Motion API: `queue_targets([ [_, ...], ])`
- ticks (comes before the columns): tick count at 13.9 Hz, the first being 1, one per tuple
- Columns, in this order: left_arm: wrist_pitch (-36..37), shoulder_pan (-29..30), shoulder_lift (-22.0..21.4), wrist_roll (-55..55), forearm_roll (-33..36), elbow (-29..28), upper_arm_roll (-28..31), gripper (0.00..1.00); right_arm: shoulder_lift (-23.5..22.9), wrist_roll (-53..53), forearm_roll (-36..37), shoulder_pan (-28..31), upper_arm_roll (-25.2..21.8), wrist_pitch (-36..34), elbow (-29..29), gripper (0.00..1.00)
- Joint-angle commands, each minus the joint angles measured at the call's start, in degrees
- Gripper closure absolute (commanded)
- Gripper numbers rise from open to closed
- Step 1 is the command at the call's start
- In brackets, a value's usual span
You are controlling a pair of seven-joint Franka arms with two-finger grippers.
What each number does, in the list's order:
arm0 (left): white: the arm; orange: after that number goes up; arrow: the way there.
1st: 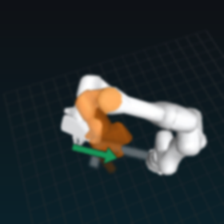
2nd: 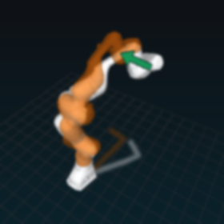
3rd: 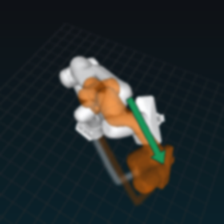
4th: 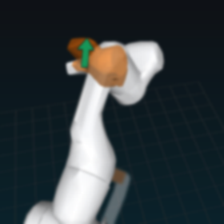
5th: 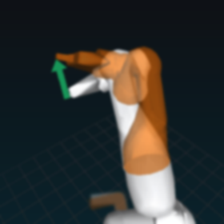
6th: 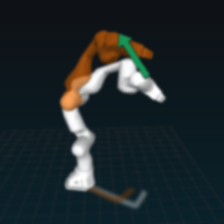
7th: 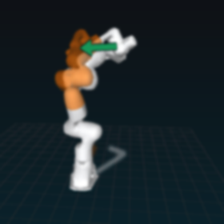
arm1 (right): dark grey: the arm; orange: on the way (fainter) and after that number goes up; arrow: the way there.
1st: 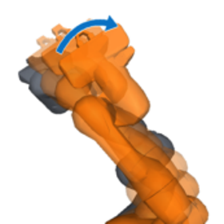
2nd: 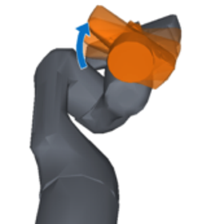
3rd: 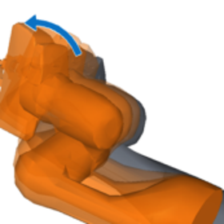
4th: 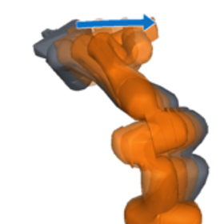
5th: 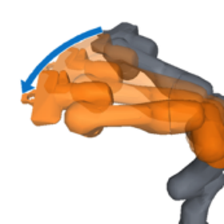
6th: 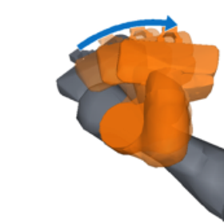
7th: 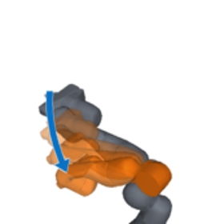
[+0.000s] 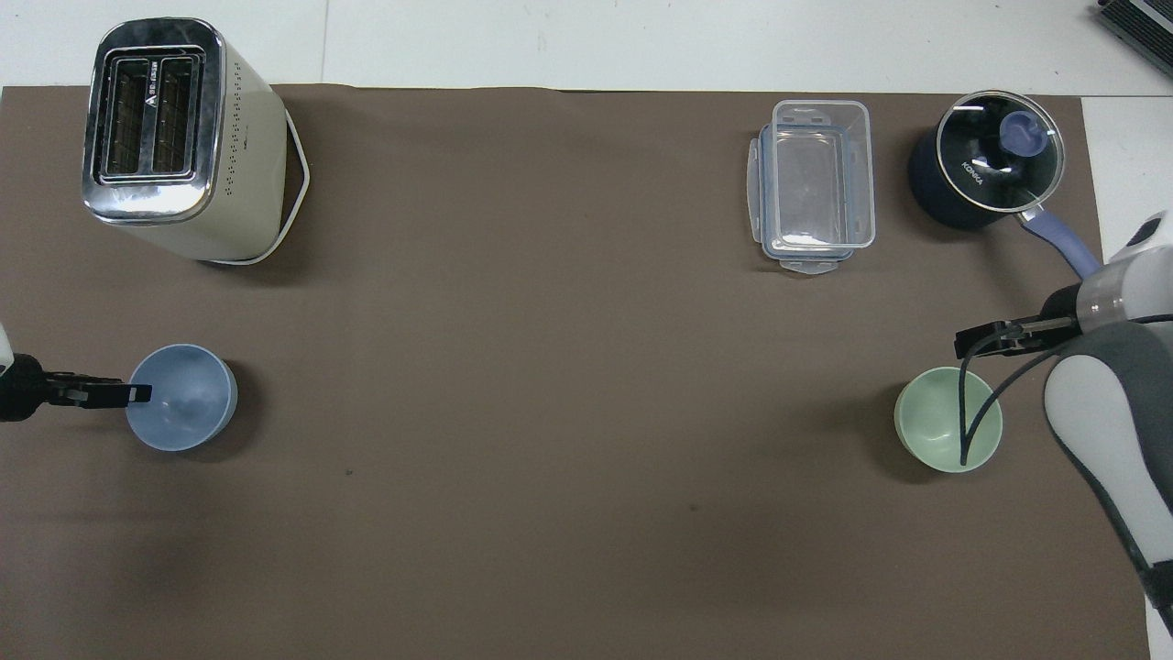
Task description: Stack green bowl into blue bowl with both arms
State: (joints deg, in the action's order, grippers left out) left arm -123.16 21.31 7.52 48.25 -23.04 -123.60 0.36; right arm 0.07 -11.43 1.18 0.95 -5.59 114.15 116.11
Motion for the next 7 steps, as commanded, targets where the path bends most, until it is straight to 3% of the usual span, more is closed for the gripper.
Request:
queue_targets([
  [1,-2.7,-1.1,-0.5,-1.1,-1.3,-1.3,0.3,0.77,0.1,-5.5,-1.1,2.6,0.3,6.8,5.5,0.0],
  [3,-3.0,-1.1,-0.5,-0.9,-3.1,-1.2,0.3,1.0,-1.1,-8.5,-1.7,5.5,0.4,10.0,7.8,0.0],
  [7,-2.3,-1.2,-1.3,-0.6,-3.2,-1.2,0.3,1.0,-1.9,-12.2,-4.5,8.0,0.3,12.0,10.4,0.0],
])
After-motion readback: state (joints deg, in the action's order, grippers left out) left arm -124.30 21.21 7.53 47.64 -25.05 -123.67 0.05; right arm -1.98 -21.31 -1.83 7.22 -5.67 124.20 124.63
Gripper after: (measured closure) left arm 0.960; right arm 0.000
